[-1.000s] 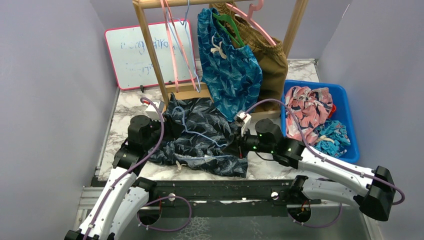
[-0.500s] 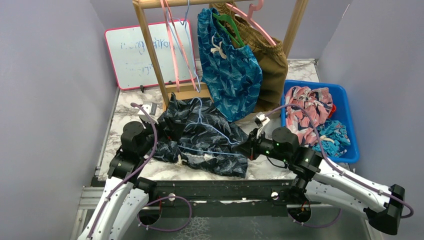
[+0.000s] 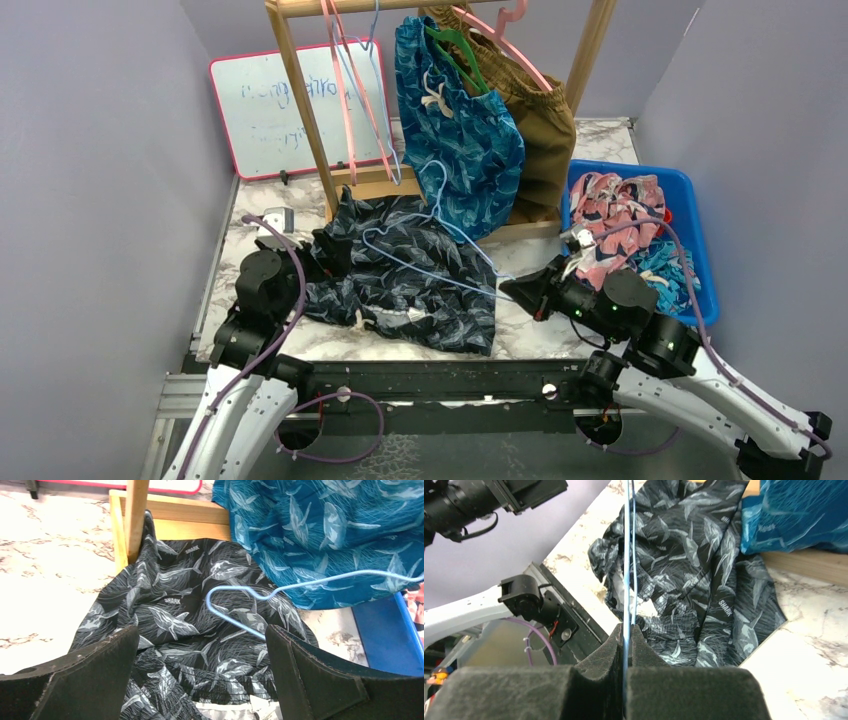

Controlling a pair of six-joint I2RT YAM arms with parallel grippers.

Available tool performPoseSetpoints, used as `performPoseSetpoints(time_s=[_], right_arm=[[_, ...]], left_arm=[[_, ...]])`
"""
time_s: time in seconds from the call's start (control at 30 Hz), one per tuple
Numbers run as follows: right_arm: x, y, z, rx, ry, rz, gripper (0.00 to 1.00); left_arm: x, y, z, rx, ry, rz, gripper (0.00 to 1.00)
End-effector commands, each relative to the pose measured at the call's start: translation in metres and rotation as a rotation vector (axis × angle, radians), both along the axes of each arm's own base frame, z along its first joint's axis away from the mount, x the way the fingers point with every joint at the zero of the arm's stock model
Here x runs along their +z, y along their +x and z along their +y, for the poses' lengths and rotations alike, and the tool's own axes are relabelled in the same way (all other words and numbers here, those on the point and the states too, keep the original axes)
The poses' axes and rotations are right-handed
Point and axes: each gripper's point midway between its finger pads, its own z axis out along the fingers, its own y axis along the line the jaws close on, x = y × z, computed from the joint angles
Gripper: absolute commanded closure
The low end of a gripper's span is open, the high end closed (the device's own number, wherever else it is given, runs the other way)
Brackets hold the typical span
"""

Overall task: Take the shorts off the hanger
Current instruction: Place the hanger on the clothes rod.

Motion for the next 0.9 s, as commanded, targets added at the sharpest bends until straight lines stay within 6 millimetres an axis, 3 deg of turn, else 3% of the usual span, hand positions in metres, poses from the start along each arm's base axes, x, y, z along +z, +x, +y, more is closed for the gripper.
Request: performPoseSetpoints(time_s=[0.0, 0.17, 0.43, 0.57, 0.87], right_arm=[[0.025, 0.009, -0.018, -0.080, 0.002, -0.075, 0.99], [0.060, 0.023, -0.022, -0.127, -0.005, -0.213, 0.99], [0.125, 0.054, -0.003, -0.167, -0.009, -0.445, 0.99], [0.158, 0.076, -0.010, -0.293, -0.003, -0.540, 0.99], [0.210, 0.110, 0.010, -0.380, -0.047, -0.699, 0.99]], left_arm=[[0.000, 0.006, 0.019, 0.100, 0.034, -0.012, 0.01], [-0.004, 0.006, 0.035, 0.186, 0.064, 0.008, 0.01], [-0.007, 0.006, 0.028, 0.145, 0.069, 0.027, 0.01], [-0.009, 0.006, 0.028, 0.144, 0.069, 0.032, 0.01], [-0.012, 0.005, 0.026, 0.135, 0.065, 0.041, 0.01]])
